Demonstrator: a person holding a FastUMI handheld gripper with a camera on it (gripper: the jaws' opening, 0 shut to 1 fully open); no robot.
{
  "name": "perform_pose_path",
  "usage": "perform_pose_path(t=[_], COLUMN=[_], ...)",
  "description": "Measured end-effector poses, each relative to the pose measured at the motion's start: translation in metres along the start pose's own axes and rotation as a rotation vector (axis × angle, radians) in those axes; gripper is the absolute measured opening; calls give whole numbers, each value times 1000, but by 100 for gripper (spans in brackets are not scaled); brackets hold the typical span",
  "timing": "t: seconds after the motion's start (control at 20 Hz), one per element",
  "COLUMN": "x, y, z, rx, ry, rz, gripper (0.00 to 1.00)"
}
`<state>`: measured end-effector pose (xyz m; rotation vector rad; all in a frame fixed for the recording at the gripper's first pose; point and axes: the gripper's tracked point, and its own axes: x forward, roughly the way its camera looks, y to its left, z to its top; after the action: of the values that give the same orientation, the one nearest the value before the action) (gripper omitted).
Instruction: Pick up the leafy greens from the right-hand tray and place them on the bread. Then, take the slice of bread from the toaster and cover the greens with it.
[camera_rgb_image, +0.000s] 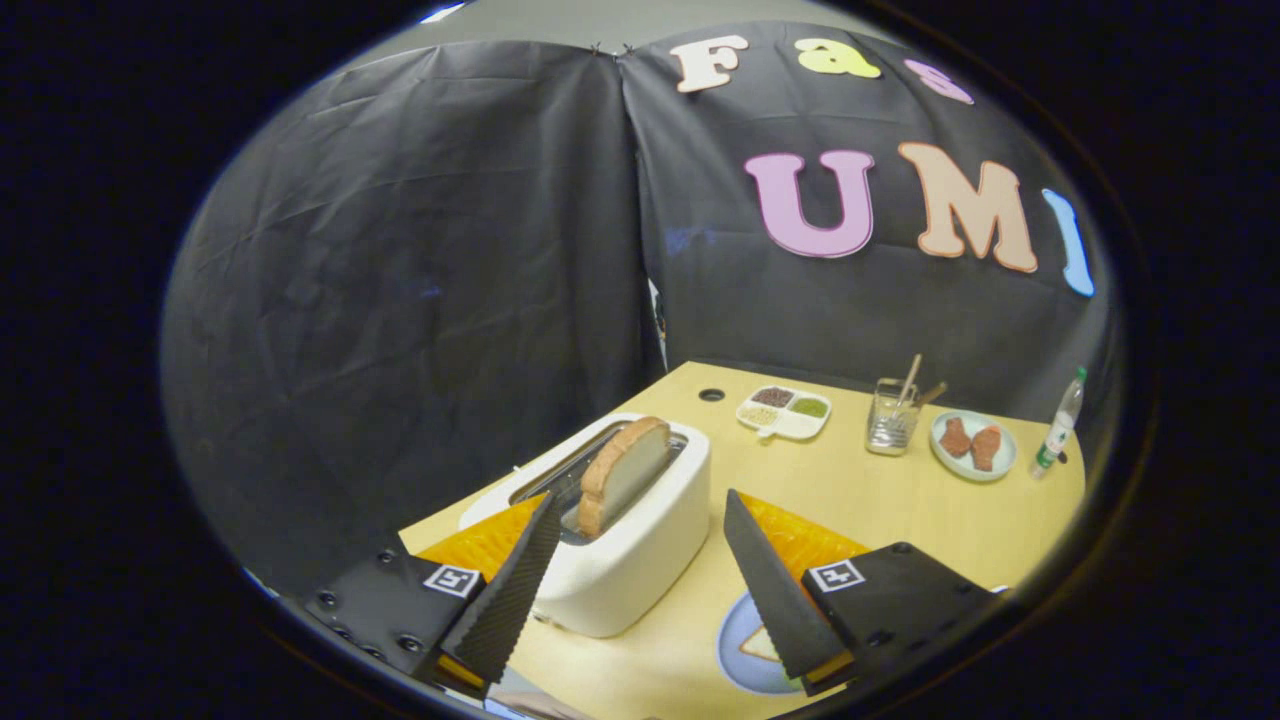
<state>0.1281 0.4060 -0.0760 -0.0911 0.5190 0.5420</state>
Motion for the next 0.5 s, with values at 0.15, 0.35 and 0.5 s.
perform_pose_path(t=[0.15,0.35,0.5], x=[19,35,50], y=[6,9,9], z=[0,9,12], rx=[46,95,99], ry=[5,-11,-27], rz=[9,-6,-31], gripper=[100,100,98])
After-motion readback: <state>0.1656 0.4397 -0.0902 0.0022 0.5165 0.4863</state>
